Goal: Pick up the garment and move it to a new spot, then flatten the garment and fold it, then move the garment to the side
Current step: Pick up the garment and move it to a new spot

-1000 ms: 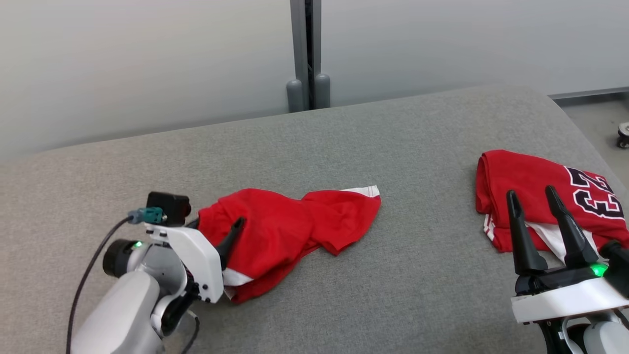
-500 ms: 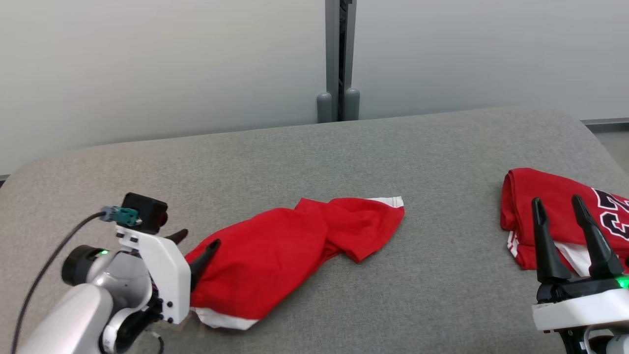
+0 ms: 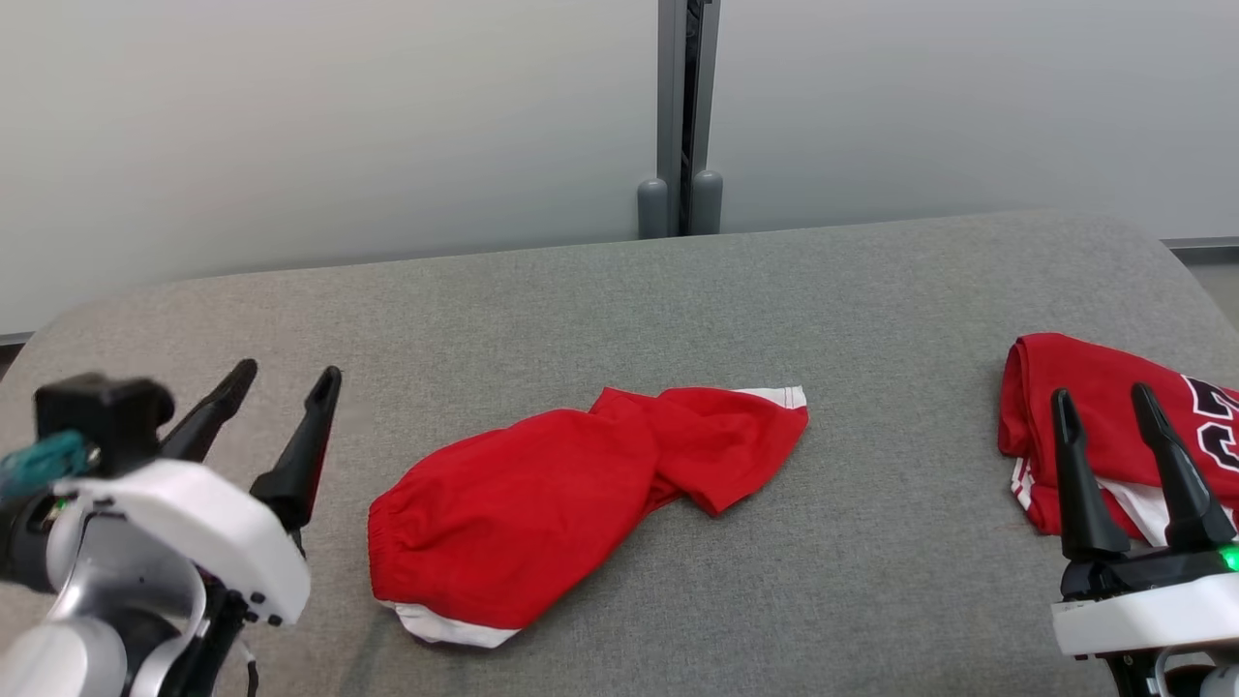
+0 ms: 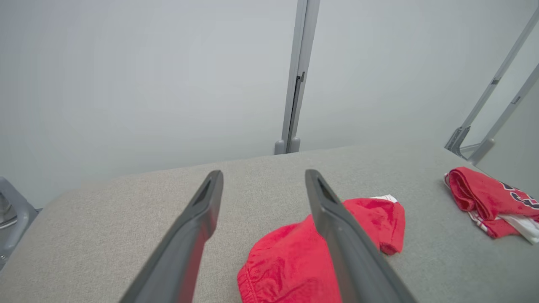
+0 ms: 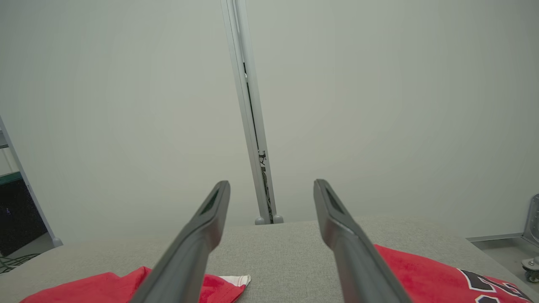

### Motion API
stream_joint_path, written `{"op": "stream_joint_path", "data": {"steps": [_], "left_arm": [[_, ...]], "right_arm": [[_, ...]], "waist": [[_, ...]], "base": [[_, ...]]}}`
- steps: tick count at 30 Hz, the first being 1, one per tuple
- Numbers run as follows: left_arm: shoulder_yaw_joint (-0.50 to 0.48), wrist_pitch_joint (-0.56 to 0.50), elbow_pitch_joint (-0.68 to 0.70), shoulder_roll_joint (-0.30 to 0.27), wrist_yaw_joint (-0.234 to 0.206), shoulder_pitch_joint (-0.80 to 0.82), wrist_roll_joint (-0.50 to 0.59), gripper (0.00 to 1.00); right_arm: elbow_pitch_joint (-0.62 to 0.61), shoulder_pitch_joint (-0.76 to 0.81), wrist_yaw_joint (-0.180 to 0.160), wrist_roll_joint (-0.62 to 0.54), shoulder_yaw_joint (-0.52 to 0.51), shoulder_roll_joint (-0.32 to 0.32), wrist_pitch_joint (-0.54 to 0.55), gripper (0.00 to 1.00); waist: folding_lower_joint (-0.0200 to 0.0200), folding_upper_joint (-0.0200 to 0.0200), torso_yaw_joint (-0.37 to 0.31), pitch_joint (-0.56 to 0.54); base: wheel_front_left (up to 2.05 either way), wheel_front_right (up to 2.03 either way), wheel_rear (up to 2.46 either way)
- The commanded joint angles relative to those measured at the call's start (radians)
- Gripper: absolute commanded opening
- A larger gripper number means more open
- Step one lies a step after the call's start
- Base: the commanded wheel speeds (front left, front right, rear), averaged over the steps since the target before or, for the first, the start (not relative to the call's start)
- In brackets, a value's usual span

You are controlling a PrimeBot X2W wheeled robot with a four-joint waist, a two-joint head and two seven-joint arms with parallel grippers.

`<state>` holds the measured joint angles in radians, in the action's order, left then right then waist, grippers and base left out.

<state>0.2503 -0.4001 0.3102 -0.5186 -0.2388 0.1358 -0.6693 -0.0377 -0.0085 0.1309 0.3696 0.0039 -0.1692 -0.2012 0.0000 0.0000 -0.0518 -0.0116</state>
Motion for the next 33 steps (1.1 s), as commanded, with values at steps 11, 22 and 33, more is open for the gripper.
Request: {"op": "stream_joint_path", "data": {"steps": [11, 22, 33], "left_arm": [[-0.027, 0.441, -0.017, 0.118, -0.053, -0.208, 0.152, 1.0], [0.007, 0.655, -0.261, 0.207, -0.005, -0.218, 0.212, 1.0], [0.007, 0.663, -0.317, 0.228, 0.021, -0.183, 0.225, 1.0]], "right_arm": [[-0.014, 0.037, 0.0, -0.008, 0.014, 0.013, -0.004, 1.0], [-0.004, 0.048, 0.0, -0.003, 0.058, 0.013, -0.004, 1.0], [0.006, 0.042, 0.0, 0.006, 0.073, 0.001, -0.007, 1.0]], "waist": [[0.0, 0.0, 0.01, 0.005], [0.0, 0.0, 0.018, 0.001], [0.0, 0.0, 0.019, 0.001]], "base": [[0.0, 0.0, 0.0], [0.0, 0.0, 0.0], [0.0, 0.0, 0.0]]}}
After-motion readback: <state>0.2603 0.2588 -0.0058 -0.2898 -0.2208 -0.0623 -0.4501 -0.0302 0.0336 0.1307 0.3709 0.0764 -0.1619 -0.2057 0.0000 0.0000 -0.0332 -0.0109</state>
